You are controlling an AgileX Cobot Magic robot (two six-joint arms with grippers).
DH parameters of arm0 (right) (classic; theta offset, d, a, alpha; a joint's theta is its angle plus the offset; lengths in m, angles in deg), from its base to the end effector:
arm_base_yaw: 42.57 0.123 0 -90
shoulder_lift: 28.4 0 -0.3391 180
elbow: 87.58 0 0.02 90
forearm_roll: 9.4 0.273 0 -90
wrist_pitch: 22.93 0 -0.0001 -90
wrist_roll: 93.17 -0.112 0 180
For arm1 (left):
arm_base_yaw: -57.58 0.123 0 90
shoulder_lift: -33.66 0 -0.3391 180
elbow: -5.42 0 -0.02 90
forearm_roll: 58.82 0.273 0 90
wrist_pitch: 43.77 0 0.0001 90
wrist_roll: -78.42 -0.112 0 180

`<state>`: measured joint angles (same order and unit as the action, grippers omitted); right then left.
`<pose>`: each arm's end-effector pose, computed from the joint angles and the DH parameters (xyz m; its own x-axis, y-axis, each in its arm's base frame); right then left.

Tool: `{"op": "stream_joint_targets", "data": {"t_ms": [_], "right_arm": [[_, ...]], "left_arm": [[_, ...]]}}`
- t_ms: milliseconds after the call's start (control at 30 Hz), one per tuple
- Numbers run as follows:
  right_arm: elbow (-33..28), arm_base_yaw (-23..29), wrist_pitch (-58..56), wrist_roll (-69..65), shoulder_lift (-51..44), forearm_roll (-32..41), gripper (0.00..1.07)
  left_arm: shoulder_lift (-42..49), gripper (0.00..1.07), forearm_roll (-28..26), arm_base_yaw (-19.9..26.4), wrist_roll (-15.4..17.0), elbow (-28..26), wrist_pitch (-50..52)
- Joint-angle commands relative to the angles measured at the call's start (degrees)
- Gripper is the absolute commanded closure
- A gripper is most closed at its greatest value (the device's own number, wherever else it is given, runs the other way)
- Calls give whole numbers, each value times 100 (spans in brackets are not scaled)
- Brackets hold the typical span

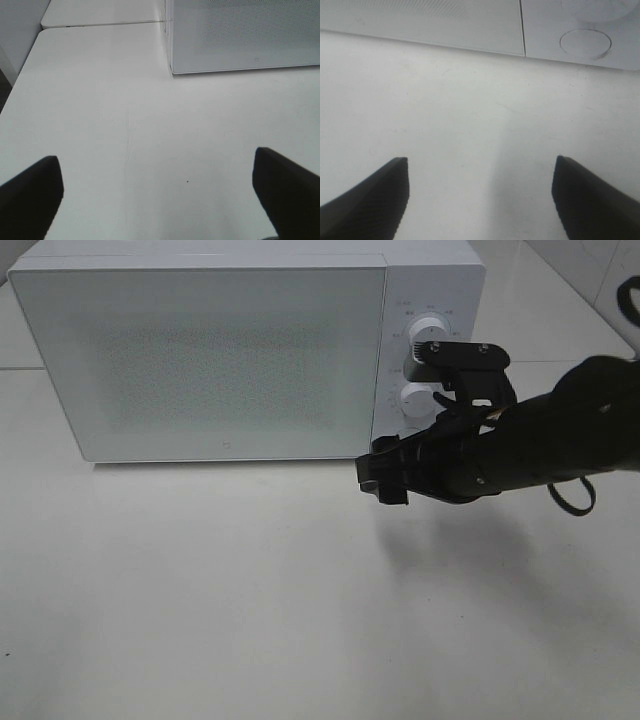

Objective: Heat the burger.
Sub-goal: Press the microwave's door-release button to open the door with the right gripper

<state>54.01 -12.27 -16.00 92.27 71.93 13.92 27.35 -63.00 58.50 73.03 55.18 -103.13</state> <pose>0.2949 0.1662 0.1891 -0.6984 -0.0559 -0.7135 -0.2738 0.9419 0.1943 -0.0206 -0.0074 0.2813 -0.4253 0.0499 -0.9037 0.0649 0.9976 0.0245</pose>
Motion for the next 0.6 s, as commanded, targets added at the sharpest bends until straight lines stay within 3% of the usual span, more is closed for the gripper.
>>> {"op": "stream_joint_targets", "data": {"t_ms": [33,200,600], "right_arm": [[286,-286,-1278,206,-355,-647,31],[424,-355,-2355,189,-882,-1106,31],[424,-355,-4297,149,-2246,-1283,31]], "left_arm": [[166,9,-34,6,0,11,40],[166,9,-34,6,0,11,40],[166,9,-34,6,0,11,40]]}}
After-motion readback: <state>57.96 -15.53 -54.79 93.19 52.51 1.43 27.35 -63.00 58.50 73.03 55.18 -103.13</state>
